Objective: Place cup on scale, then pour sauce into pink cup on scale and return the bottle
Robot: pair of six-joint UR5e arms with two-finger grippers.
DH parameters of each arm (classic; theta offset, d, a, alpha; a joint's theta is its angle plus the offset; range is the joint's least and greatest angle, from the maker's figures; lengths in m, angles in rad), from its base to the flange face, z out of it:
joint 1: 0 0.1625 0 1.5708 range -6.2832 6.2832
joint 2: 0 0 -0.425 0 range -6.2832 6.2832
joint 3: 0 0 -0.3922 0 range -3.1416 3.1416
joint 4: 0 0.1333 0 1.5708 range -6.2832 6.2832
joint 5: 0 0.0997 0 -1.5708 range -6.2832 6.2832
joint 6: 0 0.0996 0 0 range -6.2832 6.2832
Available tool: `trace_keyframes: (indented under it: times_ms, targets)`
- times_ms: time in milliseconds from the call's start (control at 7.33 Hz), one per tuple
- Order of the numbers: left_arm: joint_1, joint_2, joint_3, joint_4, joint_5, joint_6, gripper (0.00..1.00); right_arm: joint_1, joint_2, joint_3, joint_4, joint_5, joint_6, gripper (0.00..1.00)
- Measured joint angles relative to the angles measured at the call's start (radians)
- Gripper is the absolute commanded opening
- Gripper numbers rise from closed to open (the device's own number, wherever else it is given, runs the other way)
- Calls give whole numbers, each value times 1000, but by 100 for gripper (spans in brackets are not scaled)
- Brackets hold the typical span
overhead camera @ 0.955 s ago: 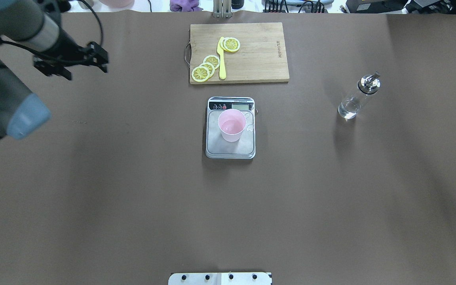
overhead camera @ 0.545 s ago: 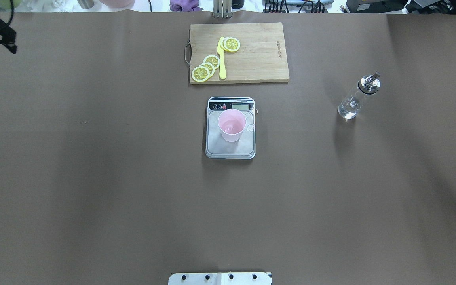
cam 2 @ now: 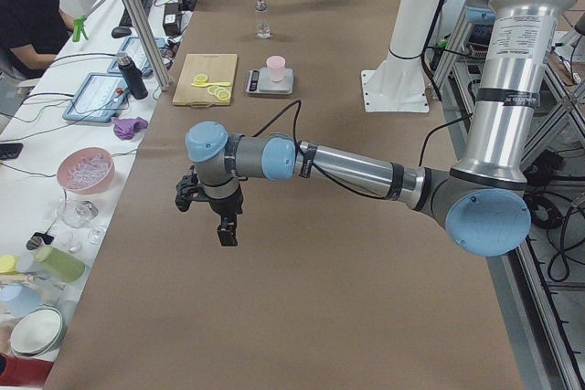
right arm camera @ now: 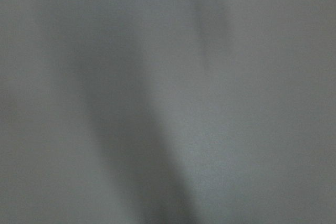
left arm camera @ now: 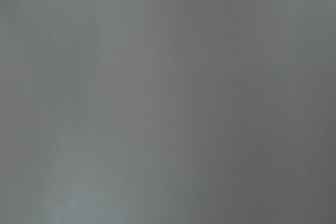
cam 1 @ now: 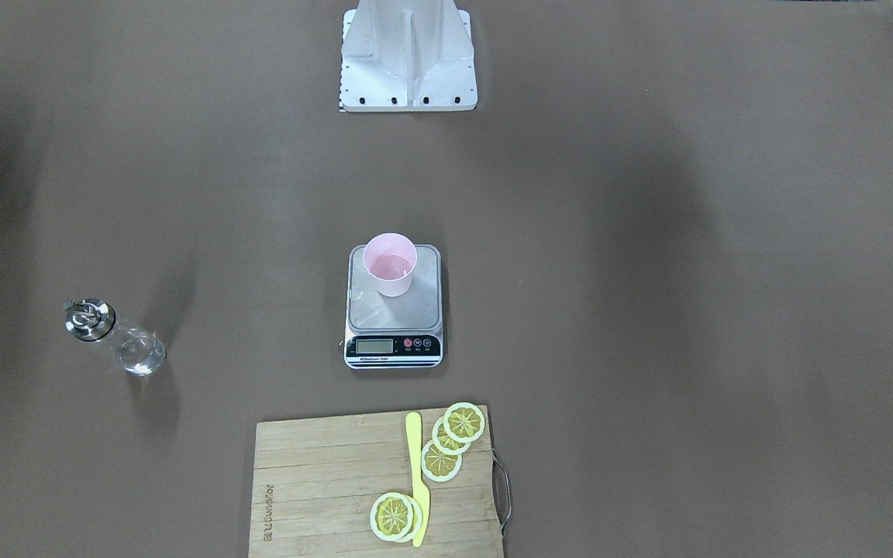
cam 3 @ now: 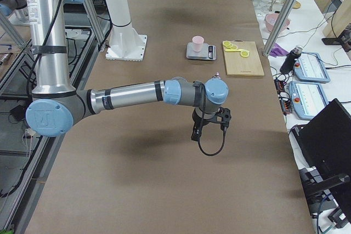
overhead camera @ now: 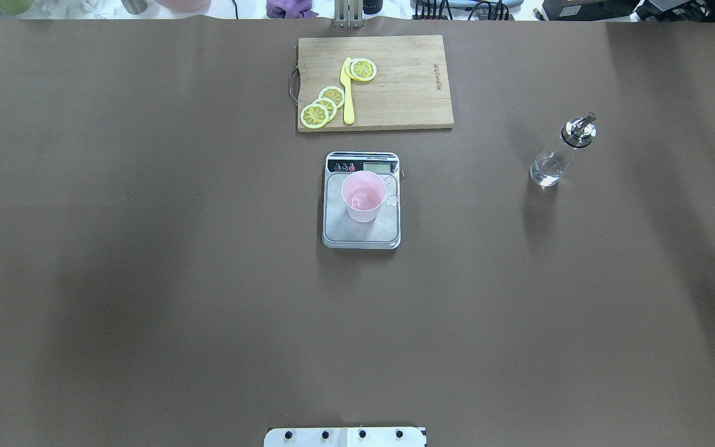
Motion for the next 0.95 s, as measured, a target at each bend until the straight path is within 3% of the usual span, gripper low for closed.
trace_keyframes:
  times_ms: [955]
  targets:
    - [-6, 57, 34, -35, -15, 6, 98, 2, -16, -17, 5, 3, 2, 100]
